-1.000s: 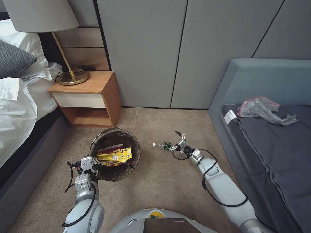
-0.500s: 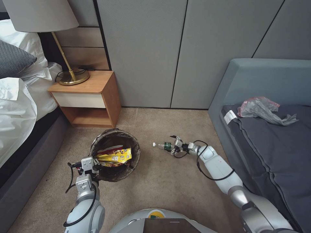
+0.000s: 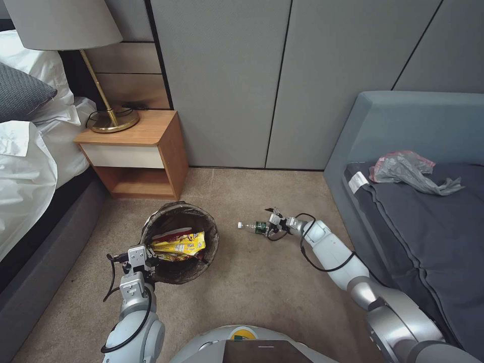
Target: Pick up the trash bin, then pick up the garbage from the floor and place it into the trash bin.
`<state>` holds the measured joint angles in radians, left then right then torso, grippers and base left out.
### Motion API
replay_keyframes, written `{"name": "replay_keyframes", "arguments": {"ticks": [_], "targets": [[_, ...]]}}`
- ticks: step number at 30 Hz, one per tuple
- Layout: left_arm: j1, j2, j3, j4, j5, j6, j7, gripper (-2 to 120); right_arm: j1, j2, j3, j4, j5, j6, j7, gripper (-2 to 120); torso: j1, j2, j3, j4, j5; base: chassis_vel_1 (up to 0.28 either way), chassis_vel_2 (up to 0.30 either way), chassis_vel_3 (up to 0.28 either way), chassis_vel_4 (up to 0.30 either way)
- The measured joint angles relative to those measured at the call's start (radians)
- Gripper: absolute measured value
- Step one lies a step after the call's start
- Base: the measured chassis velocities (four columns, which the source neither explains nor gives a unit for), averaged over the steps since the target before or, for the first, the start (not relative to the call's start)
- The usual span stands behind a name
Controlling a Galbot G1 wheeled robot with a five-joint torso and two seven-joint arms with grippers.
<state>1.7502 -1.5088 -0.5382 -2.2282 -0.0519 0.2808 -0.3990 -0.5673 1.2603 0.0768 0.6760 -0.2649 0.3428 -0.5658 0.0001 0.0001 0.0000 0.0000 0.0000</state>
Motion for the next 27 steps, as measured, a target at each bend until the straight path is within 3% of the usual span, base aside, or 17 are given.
{"name": "replay_keyframes", "arguments": {"ticks": [10,27], "targets": [[0.024,-0.001,-0.003,-0.006,0.008,-0.001,0.0,0,0.035,0.027,-0.019,-0.079,0.134,-0.087,0.031,100,0.0,0.0,0.0,0.0,-0.0001,0.0,0.0,0.0,0.0],[0.031,-0.002,-0.001,-0.012,0.016,-0.001,-0.001,0,0.027,0.032,-0.049,-0.061,0.19,-0.095,0.009,100,0.0,0.0,0.0,0.0001,-0.0002,0.0,0.0,0.0,0.0]]}}
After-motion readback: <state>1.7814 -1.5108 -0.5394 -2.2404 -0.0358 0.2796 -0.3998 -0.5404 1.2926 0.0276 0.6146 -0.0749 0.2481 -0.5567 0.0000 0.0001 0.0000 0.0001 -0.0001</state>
